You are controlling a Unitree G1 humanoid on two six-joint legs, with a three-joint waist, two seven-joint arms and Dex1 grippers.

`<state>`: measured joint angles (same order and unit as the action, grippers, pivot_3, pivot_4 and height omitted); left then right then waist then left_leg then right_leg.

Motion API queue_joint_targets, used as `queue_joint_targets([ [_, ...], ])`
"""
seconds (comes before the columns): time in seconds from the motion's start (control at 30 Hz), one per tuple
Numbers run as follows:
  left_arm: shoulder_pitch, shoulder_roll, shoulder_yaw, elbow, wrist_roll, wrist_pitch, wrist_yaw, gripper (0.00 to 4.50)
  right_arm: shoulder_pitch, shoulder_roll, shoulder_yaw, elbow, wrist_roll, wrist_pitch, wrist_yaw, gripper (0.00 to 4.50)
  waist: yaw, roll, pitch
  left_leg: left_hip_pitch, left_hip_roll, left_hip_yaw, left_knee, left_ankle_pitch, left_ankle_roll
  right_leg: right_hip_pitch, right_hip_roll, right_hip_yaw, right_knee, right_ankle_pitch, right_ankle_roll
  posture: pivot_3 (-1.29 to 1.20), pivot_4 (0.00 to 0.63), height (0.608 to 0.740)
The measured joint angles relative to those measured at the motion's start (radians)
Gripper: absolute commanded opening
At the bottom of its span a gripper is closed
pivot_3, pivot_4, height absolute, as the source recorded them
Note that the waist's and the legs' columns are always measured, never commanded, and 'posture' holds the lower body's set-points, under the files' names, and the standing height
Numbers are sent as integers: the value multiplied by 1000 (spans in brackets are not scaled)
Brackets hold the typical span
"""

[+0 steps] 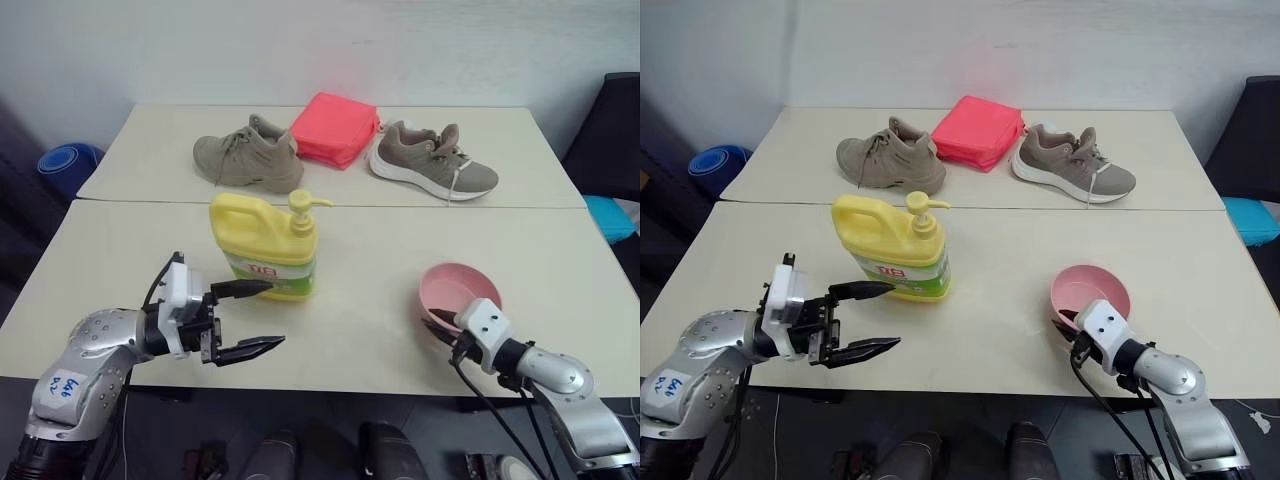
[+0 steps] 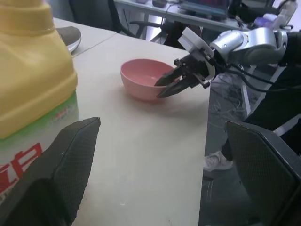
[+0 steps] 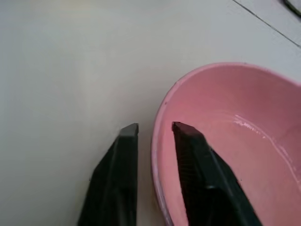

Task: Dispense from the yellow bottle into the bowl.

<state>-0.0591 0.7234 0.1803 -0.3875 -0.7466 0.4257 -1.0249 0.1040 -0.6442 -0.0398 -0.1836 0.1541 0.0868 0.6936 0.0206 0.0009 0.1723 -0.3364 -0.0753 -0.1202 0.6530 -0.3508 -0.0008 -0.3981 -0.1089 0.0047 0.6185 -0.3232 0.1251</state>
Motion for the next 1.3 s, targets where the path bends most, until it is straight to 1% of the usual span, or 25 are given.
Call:
queue_joint_targets([
  [0.13,-58,34,65,-9,-135,109,28,4500,-16,-20,-7,-23,10,1,36,38,-3,0,1,0,0,0,1,0,0,0,0,0,1,0,0,0,150,740],
  [0.17,-96,39,87,-11,-179,141,53,4118,-35,-34,-7,-35,19,3,57,0,-3,0,2,0,0,0,2,0,0,0,0,0,2,0,0,0,150,740],
  [0.2,-144,37,105,-12,-218,164,85,3931,-59,-47,-7,-50,29,8,78,0,-3,0,3,0,0,0,3,0,0,0,0,0,2,0,0,0,150,740],
  [0.27,-234,29,132,-12,-275,190,152,3373,-119,-69,-7,-88,53,26,113,0,-4,0,3,0,0,0,3,0,0,0,0,0,3,0,0,0,150,740],
  [0.33,-339,5,133,1,-289,207,223,2775,-206,-97,-1,-111,75,59,155,0,-3,-1,3,-1,0,0,4,0,0,0,1,-1,3,0,0,0,150,740],
  [0.37,-382,-2,128,10,-286,212,253,2397,-254,-107,2,-124,86,83,174,0,-4,-1,3,0,0,0,4,0,-1,0,1,-1,2,0,0,0,150,740],
  [0.47,-519,-43,78,50,-243,211,317,1477,-427,-142,48,-131,123,206,233,0,-4,-2,4,-3,0,0,6,-1,-1,-2,6,-2,2,0,0,0,150,740],
  [0.5,-550,-49,59,60,-221,208,325,1211,-477,-151,68,-130,129,247,251,0,-4,-2,4,-5,0,0,6,-1,-1,-4,6,-2,2,0,0,0,150,740],
  [0.57,-613,-62,9,87,-168,202,333,540,-590,-170,117,-127,139,322,297,0,-5,-2,4,-16,0,0,11,-1,-1,-15,7,-2,6,1,1,0,150,740],
  [0.63,-641,-87,-31,116,-120,196,340,17,-681,-175,165,-117,140,373,341,0,-7,-2,4,-19,0,0,12,-1,-2,-19,7,-2,9,1,1,0,150,740],
  [0.67,-659,-101,-50,140,-93,196,347,17,-753,-177,204,-102,139,405,372,0,-9,-3,5,-20,0,1,12,-1,-2,-21,7,-4,8,1,1,0,150,740],
  [0.77,-687,-111,-78,161,-62,196,345,17,-867,-183,243,-92,141,452,437,0,-15,-4,5,-25,0,1,13,-1,-2,-25,6,-4,10,1,1,0,150,740],
  [0.87,-690,-111,-81,162,-49,196,326,17,-919,-213,278,-87,139,486,495,0,-21,-4,5,-32,0,1,15,-1,-2,-31,5,-5,12,1,2,0,150,740],
  [0.93,-690,-111,-81,166,-36,194,315,17,-922,-233,303,-86,137,512,526,0,-22,-4,5,-33,-1,1,16,-1,-2,-32,5,-6,13,2,2,0,150,740],
  [0.97,-690,-112,-80,167,-33,188,309,17,-914,-248,310,-88,137,526,537,0,-22,-4,5,-34,-1,1,16,-1,-2,-32,4,-6,13,2,2,0,150,740],
  [1.03,-676,-117,-62,165,-36,164,289,17,-852,-299,306,-105,132,538,550,0,-17,-4,5,-34,-1,-1,16,-1,-2,-32,1,-8,12,2,2,0,150,740],
  [1.17,-615,-114,23,142,-104,135,209,17,-666,-375,305,-110,96,540,541,0,-15,-4,5,-35,-3,0,17,-1,-1,-32,-1,-9,12,2,2,0,150,740],
  [1.3,-528,3,67,121,-176,189,71,17,-531,-439,293,-80,46,486,527,0,-25,-4,5,-32,-2,2,19,-1,-1,-32,0,-6,13,2,2,0,150,740],
])
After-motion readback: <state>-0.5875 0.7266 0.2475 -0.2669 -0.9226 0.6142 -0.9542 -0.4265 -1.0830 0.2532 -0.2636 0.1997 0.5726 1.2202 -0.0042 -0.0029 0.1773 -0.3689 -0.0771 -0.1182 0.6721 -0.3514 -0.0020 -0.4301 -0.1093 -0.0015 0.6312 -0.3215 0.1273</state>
